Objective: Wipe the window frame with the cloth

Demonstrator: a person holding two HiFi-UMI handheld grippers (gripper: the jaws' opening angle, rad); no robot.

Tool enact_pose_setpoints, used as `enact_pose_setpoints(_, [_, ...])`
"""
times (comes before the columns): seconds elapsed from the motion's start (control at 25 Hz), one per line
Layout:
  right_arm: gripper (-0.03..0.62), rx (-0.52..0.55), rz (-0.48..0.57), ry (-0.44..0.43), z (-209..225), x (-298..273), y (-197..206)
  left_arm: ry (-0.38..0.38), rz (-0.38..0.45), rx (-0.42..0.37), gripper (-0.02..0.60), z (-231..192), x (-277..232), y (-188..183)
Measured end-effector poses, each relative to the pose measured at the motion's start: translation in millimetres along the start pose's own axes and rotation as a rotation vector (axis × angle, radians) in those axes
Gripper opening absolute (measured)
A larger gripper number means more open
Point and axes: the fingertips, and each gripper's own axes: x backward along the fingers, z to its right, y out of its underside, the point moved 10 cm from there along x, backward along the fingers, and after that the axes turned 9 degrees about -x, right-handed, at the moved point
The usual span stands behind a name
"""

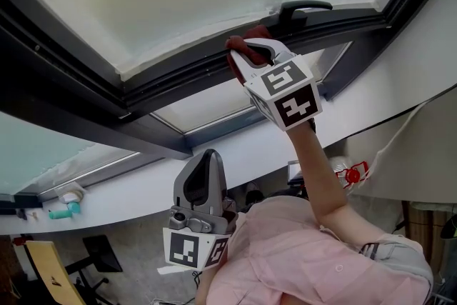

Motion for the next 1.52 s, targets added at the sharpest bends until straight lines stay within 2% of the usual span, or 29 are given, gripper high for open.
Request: enact_pose_setpoints(1.52, [0.061, -0.09, 0.032, 0.064, 76.4, 29.4, 14.5, -0.009, -0.01, -0.006, 0.0, 26.4, -15.0, 4.9])
